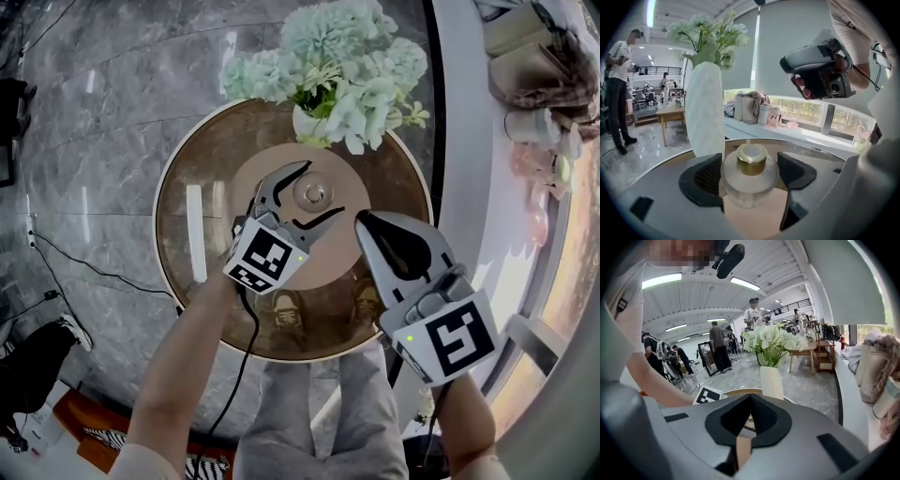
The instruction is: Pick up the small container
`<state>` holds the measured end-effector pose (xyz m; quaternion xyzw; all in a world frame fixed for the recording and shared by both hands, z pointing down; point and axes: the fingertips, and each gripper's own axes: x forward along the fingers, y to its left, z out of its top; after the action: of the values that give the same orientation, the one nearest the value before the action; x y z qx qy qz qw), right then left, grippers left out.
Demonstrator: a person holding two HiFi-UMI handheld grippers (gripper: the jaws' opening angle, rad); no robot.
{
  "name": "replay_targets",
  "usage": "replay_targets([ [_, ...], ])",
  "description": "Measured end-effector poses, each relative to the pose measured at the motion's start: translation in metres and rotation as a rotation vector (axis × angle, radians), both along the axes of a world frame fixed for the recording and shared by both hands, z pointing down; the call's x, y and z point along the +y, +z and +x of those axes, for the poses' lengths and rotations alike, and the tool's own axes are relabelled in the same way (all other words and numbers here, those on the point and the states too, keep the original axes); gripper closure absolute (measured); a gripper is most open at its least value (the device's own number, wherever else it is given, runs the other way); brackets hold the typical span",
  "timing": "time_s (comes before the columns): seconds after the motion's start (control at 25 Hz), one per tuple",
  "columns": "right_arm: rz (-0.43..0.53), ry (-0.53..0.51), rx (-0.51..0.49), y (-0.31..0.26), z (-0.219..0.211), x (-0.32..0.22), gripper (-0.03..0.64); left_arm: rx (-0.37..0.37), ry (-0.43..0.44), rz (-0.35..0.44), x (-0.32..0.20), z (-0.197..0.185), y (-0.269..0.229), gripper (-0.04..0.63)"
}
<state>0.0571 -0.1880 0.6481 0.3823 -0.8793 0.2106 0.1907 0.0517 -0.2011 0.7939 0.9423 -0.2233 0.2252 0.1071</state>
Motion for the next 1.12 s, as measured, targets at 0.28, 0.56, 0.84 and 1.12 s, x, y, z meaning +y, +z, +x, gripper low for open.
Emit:
replay_targets([
  [0.28,-0.025,0.009,0.002,0.016,0.008,0.002,0.611,-0.054,0.01,-0.022,0.003,0.001,0.023,0.242],
  [0.56,-0.044,0.005,0.007,0.03,0.011,0.005,0.612,-0.041,0.014,-0.027,-0.002,0.012,0.03,0.242],
  [0.84,-0.082,0.009,0.005,0.046,0.009,0.007,0.612,-0.066,-0.003,0.008,-0.007,0.013,0.034,0.242],
  [1.12,-0.07,-0.013,0.014,0.058,0.003,0.006,0.611,-0.076,-0.006,0.026,-0.008,0.013,0.035,0.245],
])
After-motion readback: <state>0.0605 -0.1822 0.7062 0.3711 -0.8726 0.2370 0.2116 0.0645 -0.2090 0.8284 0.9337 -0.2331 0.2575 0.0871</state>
